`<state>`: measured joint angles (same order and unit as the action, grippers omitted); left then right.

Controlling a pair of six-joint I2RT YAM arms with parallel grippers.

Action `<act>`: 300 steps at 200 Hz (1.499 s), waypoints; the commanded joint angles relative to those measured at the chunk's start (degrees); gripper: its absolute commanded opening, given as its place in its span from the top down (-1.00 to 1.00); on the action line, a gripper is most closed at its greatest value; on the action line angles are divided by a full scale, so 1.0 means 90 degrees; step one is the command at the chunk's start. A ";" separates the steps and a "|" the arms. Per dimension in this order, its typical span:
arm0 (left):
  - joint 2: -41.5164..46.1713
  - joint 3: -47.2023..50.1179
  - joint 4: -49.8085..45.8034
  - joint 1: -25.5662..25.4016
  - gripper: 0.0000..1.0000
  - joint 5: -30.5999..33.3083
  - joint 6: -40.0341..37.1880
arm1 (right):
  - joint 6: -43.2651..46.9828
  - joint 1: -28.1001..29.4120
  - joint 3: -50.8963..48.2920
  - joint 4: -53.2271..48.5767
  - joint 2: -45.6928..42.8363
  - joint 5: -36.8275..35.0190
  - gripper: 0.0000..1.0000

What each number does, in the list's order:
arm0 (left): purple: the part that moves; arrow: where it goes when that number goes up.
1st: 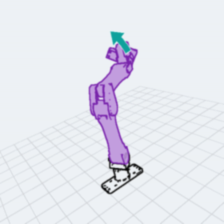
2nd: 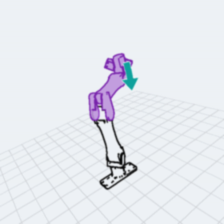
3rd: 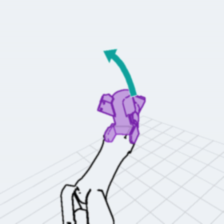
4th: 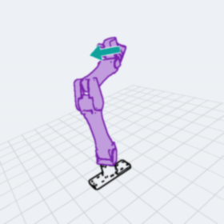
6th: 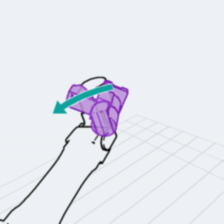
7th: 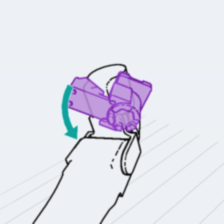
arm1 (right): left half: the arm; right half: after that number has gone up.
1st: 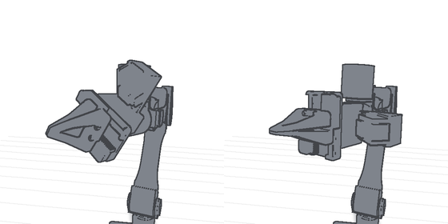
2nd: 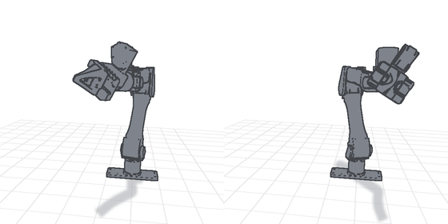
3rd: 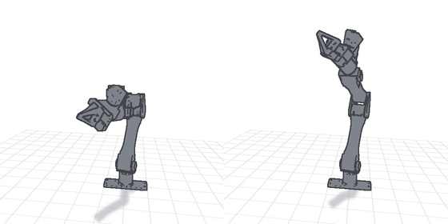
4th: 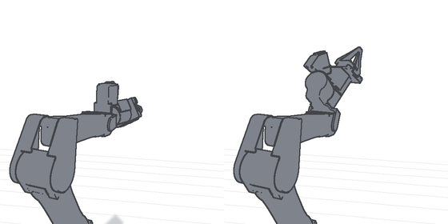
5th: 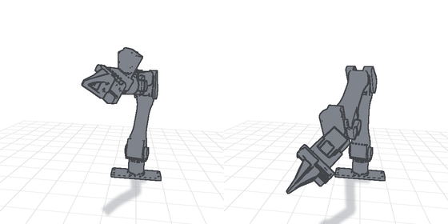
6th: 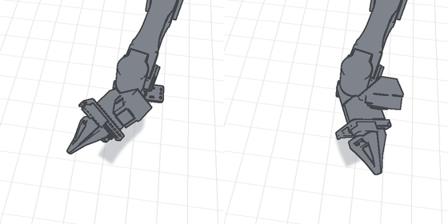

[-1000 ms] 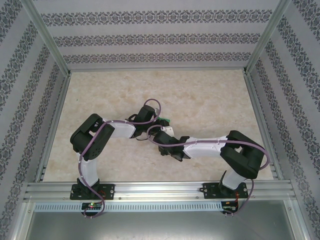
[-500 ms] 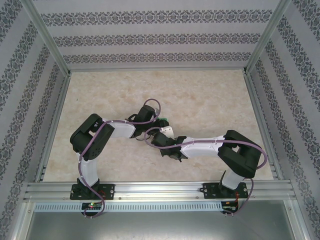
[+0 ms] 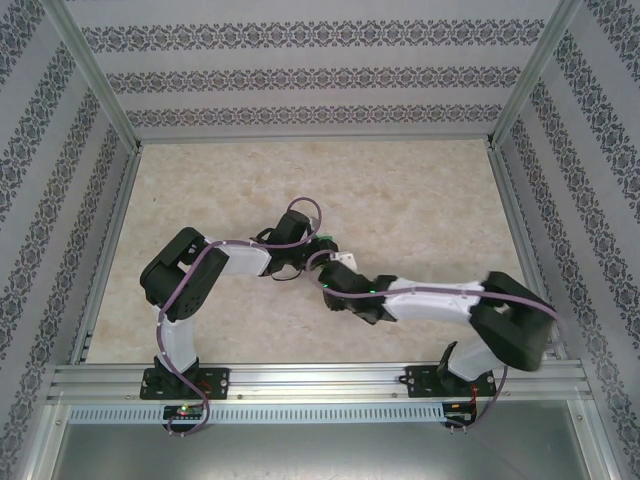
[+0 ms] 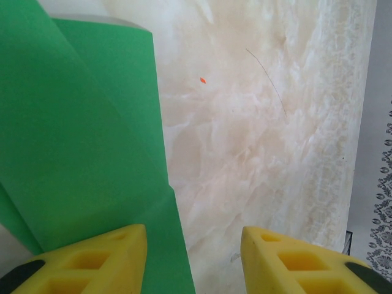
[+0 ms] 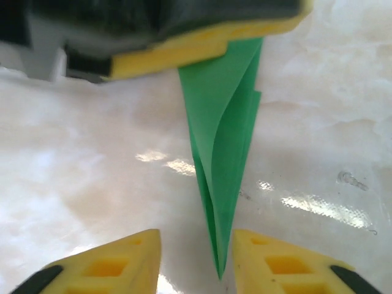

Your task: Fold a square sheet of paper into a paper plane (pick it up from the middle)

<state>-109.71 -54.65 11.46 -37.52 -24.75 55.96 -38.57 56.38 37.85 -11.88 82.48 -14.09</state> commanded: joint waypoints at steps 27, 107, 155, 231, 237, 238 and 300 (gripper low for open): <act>-0.0046 -0.0017 -0.0554 0.0004 0.08 0.0169 -0.0013 | -0.1505 -0.1380 -0.1538 0.2926 -0.1137 0.2258 0.31; -0.0054 -0.0052 -0.0626 0.0009 0.09 0.0154 -0.0049 | -0.1923 -0.2099 -0.1281 0.3452 0.0146 0.3682 0.47; -0.0021 -0.0022 -0.0648 0.0008 0.09 0.0166 -0.0064 | -0.1794 -0.2079 -0.1088 0.3276 0.0600 0.3458 0.39; 0.0013 -0.0047 -0.0710 0.0006 0.09 0.0201 -0.0077 | -0.1936 -0.2176 -0.1141 0.3513 0.0750 0.3770 0.40; 0.0019 -0.0041 -0.0711 0.0008 0.09 0.0206 -0.0078 | -0.1918 -0.2178 -0.1124 0.3425 0.0674 0.3742 0.40; 0.0016 -0.0041 -0.0714 0.0008 0.09 0.0204 -0.0077 | -0.1917 -0.2175 -0.1122 0.3403 0.0657 0.3733 0.40; 0.0033 -0.0046 -0.0737 0.0008 0.09 0.0208 -0.0105 | -0.1499 -0.2208 -0.0867 0.2509 0.0148 0.3482 0.38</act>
<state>-109.71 -55.07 10.41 -37.52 -24.56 55.92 -54.15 37.04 28.64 13.43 84.25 18.28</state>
